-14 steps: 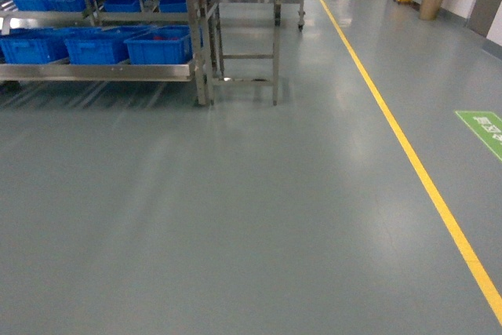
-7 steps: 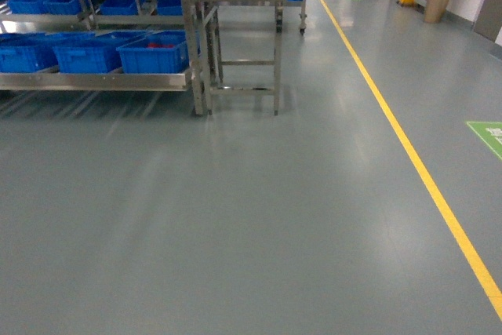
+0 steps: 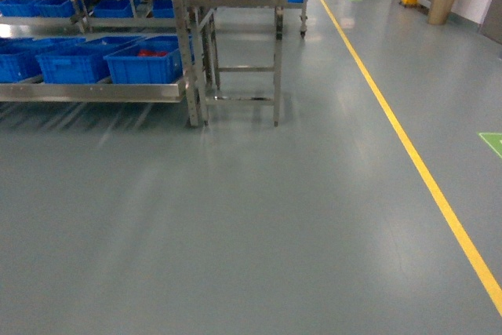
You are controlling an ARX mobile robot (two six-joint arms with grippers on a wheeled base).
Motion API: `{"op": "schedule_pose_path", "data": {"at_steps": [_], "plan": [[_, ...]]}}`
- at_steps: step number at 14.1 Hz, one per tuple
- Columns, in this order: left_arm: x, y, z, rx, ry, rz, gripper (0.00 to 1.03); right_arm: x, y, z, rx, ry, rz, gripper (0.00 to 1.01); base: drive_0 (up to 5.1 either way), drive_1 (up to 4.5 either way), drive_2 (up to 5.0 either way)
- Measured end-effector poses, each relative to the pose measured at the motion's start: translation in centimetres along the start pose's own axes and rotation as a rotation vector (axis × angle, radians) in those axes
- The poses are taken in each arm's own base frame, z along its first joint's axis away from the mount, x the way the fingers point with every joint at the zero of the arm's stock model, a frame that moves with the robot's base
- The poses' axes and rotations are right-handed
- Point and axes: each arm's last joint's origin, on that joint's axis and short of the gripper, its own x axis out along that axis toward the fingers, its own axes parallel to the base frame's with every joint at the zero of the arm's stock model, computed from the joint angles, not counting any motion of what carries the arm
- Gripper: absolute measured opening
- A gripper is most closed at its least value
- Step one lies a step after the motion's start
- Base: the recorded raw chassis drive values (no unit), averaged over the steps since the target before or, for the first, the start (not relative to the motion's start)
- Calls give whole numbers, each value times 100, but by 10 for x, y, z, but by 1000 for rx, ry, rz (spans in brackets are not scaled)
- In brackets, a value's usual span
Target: Pick blue part to blue bin on bottom shelf
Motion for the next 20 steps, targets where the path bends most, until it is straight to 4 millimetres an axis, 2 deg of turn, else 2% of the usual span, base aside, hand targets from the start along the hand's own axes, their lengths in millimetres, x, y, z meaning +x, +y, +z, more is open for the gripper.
{"op": "schedule_pose_path", "data": {"at_steps": [20], "plan": [[0, 0, 0, -1, -1, 0, 43, 0, 0, 0, 0, 2, 0, 98, 5, 408, -398]]}}
